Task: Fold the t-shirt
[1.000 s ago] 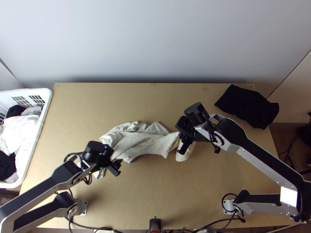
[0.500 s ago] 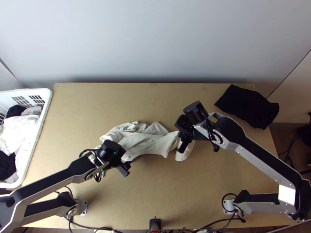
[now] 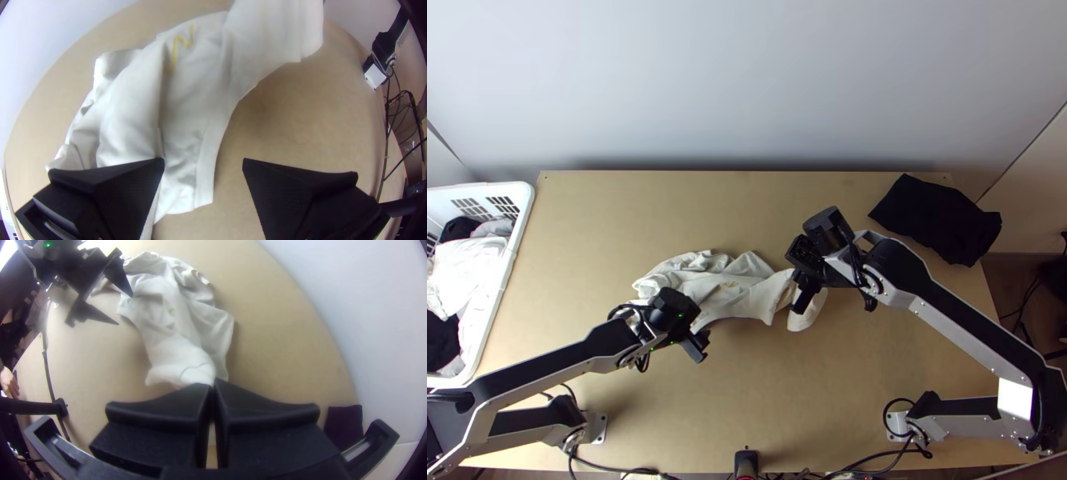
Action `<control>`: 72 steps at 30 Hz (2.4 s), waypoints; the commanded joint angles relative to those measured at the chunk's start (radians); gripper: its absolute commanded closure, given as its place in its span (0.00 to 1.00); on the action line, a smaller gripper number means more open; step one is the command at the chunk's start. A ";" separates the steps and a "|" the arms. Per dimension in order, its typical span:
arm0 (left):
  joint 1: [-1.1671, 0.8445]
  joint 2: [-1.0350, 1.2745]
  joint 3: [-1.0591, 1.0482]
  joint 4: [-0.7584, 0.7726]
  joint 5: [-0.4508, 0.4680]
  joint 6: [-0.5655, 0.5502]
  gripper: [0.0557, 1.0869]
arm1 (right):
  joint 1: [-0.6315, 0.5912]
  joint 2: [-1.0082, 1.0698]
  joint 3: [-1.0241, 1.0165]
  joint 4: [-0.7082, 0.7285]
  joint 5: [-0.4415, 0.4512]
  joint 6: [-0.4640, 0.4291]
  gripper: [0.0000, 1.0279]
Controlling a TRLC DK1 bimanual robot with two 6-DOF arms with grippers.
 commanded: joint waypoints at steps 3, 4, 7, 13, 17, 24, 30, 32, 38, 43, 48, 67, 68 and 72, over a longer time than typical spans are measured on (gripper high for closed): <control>-0.069 -0.031 0.038 -0.076 -0.018 0.006 0.16 | -0.004 0.002 -0.003 -0.001 0.000 0.007 0.97; -0.071 -0.031 0.031 -0.075 -0.016 0.012 0.16 | -0.004 0.000 -0.006 -0.001 0.000 0.007 0.97; -0.077 -0.024 0.020 -0.073 -0.022 0.017 0.17 | -0.004 -0.003 -0.012 -0.001 0.000 0.007 0.97; -0.060 0.035 -0.006 -0.041 -0.084 0.023 0.17 | -0.002 0.000 -0.007 -0.001 0.000 0.008 0.97; -0.043 0.065 -0.018 -0.013 -0.094 0.023 0.17 | -0.002 0.003 -0.001 -0.001 0.000 0.007 0.97; -0.013 0.081 -0.006 0.010 -0.093 0.038 0.71 | -0.002 0.000 0.002 -0.003 0.000 0.008 0.97; 0.040 0.039 0.034 0.002 -0.091 0.063 0.96 | -0.004 -0.007 0.007 -0.004 0.000 0.008 0.97; 0.063 0.013 0.046 -0.007 -0.084 0.067 0.96 | -0.007 -0.011 0.008 -0.006 0.000 0.008 0.97; 0.087 -0.062 0.074 -0.052 -0.079 0.073 0.96 | -0.011 -0.014 0.017 -0.008 0.000 0.007 0.97; 0.173 -0.140 0.204 -0.136 -0.073 0.073 0.96 | -0.039 -0.014 0.089 -0.011 0.000 0.004 0.97; 0.345 -0.172 0.442 -0.179 -0.050 0.089 0.96 | -0.066 0.006 0.264 -0.020 0.029 -0.021 0.97; 0.716 -0.171 1.114 -0.125 -0.050 0.106 0.96 | 0.052 0.186 0.955 0.086 0.275 -0.228 0.97; 0.738 -0.179 1.126 -0.108 -0.050 0.098 0.96 | 0.069 0.184 0.955 0.106 0.289 -0.251 0.97; 0.779 -0.209 1.163 -0.079 -0.050 0.095 0.96 | 0.108 0.177 0.955 0.186 0.318 -0.283 0.97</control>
